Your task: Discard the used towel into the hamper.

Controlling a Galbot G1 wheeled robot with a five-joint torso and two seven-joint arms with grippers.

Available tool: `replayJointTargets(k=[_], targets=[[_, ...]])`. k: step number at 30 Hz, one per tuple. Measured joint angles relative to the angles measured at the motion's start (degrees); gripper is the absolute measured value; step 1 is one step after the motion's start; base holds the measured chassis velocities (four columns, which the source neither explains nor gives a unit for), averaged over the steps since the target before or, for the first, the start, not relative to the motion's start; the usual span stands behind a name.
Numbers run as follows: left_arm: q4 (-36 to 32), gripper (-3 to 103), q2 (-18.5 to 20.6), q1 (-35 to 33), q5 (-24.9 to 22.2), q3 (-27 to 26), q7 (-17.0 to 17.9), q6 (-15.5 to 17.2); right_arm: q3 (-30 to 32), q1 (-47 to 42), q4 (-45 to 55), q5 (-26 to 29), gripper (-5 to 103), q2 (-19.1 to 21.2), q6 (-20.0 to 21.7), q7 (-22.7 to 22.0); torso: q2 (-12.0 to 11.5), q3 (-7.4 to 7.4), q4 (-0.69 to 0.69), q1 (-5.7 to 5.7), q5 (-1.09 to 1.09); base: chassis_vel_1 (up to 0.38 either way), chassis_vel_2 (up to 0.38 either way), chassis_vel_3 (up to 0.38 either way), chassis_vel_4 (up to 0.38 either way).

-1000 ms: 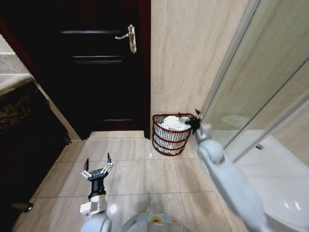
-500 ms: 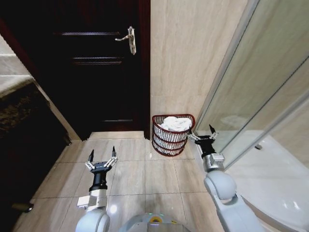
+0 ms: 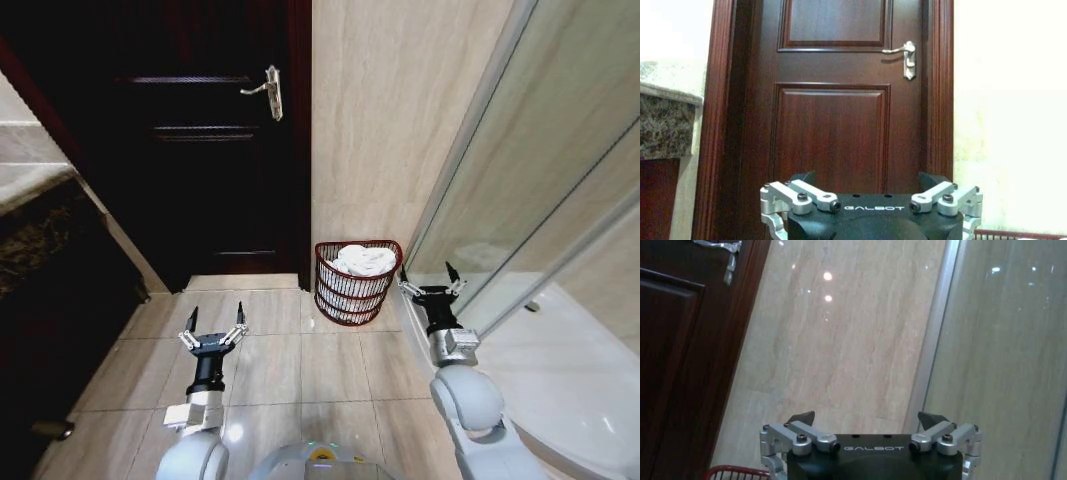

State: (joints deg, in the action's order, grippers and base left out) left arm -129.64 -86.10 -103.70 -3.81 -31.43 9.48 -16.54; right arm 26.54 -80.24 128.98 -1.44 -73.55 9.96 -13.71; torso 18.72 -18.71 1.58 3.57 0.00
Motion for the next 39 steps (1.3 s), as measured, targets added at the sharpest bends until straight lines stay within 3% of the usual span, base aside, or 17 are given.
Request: replayJointTargets(k=[27,30,39], targets=[[0.64,100,0.02,0.00,-1.22,-1.21,1.11,-0.38,-3.03,1.28,-1.28,-0.76,100,-0.35,-0.38,-0.57,4.92,-3.01,0.03,1.89,-0.01,0.019,0.016,0.016,0.014],[0.82,100,0.01,0.00,-1.43,-1.27,1.07,-0.30,-3.06,1.13,-1.97,-1.28,100,-1.52,-2.50,-0.41,5.69,-3.45,0.02,2.21,0.00,0.000,0.000,0.000,0.000],[2.90,100,0.11,0.75,-2.81,-0.62,1.27,0.99,-2.71,2.20,-3.80,-6.21,100,-5.75,-3.64,2.78,7.77,-4.65,0.03,3.07,0.00,0.000,0.000,0.000,0.000]])
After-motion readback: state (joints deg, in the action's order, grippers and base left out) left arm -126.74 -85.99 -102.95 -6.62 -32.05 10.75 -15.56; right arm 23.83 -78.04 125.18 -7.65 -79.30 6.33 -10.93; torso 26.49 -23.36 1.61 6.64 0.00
